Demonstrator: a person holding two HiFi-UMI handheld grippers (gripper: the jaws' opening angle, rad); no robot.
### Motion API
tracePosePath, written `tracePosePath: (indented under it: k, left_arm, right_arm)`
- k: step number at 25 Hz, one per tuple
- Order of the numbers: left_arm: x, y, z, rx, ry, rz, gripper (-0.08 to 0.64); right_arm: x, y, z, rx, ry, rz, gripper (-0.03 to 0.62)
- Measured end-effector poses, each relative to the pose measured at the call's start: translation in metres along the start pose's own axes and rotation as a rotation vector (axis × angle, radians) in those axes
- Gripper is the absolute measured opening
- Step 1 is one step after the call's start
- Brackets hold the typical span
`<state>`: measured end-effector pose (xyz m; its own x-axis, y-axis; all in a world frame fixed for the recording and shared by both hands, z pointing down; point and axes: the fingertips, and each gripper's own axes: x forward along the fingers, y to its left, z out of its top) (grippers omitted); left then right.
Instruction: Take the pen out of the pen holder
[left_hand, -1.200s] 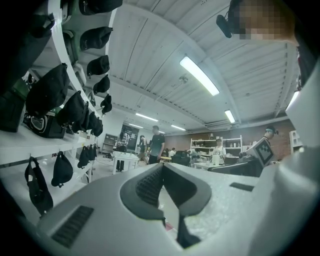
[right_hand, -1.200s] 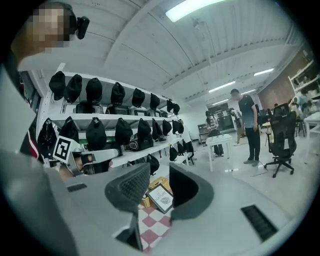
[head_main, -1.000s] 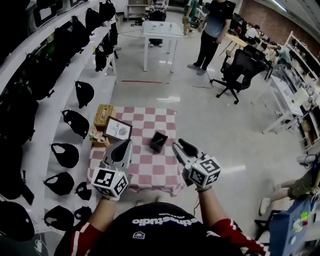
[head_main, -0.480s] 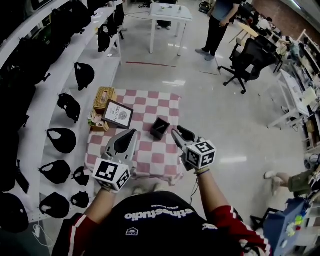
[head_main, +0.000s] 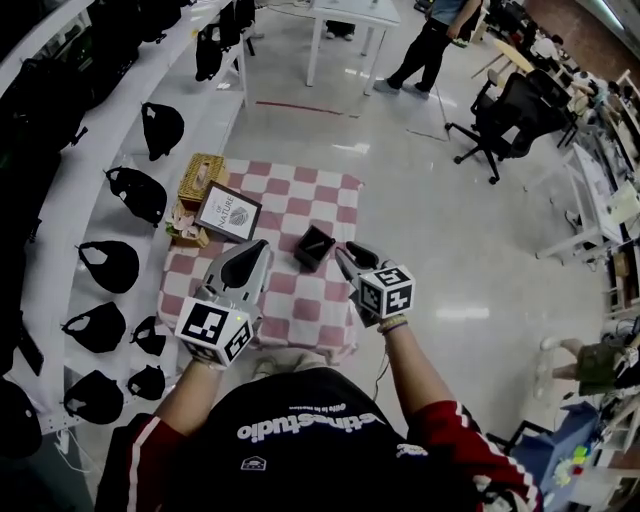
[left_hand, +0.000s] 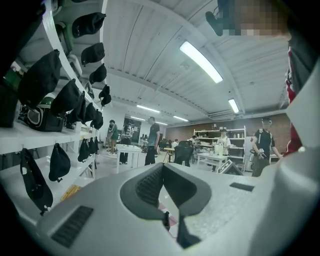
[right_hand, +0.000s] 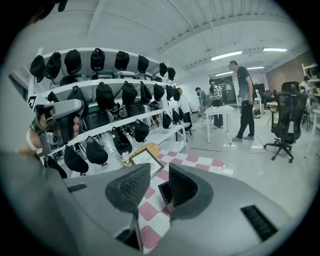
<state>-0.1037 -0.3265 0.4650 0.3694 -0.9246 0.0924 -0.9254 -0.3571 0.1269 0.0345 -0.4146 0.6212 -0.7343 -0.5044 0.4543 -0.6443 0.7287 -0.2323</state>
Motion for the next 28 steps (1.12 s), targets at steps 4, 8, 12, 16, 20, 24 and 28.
tracePosePath:
  k: [4, 8, 12, 16, 20, 24, 28]
  left_arm:
    - [0.013, 0.005, -0.008, 0.0, 0.015, 0.024, 0.005]
    - [0.027, 0.01, -0.017, -0.022, 0.032, 0.039, 0.005]
    - [0.038, 0.007, -0.023, -0.033, 0.043, 0.049, 0.005]
    - [0.045, 0.003, -0.029, -0.032, 0.059, 0.052, 0.005]
    - [0.045, 0.005, -0.033, -0.03, 0.077, 0.068, 0.005]
    - [0.043, 0.011, -0.038, -0.038, 0.09, 0.092, 0.005]
    - [0.039, 0.016, -0.042, -0.039, 0.106, 0.107, 0.005]
  right_arm:
    - [0.02, -0.02, -0.022, 0.024, 0.054, -0.008, 0.12]
    - [0.04, -0.037, -0.043, 0.031, 0.107, -0.008, 0.12]
    - [0.057, -0.049, -0.061, 0.037, 0.156, 0.002, 0.12]
    - [0.075, -0.059, -0.08, 0.053, 0.207, 0.005, 0.121]
    - [0.089, -0.066, -0.094, 0.062, 0.239, 0.008, 0.121]
    - [0.102, -0.073, -0.106, 0.073, 0.27, 0.013, 0.121]
    - [0.111, -0.078, -0.113, 0.071, 0.291, 0.013, 0.121]
